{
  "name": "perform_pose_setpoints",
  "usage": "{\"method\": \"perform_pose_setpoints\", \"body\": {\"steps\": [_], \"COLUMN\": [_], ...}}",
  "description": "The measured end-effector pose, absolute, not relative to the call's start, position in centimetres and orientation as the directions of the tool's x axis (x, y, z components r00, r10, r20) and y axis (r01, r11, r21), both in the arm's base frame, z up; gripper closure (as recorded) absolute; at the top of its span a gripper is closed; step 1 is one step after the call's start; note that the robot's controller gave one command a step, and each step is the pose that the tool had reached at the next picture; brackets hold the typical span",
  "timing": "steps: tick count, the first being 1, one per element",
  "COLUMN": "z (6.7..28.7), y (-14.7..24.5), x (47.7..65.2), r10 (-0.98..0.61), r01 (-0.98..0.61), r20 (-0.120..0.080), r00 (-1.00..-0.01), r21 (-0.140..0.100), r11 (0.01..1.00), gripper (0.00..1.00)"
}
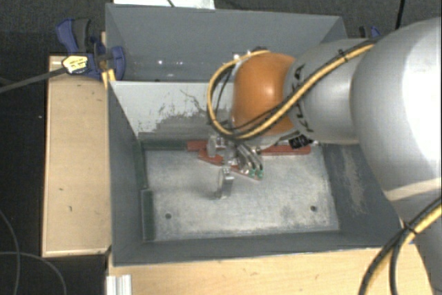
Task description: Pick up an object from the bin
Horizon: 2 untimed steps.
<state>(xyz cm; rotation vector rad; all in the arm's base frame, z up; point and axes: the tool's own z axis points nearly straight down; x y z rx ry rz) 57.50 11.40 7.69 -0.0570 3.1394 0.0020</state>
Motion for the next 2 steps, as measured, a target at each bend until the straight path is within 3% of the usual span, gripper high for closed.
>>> {"method": "perform_pose_setpoints", "body": {"steps": [1, 2], "z": [7.19, 7.19], "y": [6.45, 6.45], "x": [59.21, 59.20], "r10": [0.037, 0.038], "r01": [0.037, 0.038], "r20": [-0.004, -0.004], "r00": [-0.999, -0.999], "r21": [0.001, 0.001], "r11": [0.999, 0.999], "gripper": [1.00, 1.00]}}
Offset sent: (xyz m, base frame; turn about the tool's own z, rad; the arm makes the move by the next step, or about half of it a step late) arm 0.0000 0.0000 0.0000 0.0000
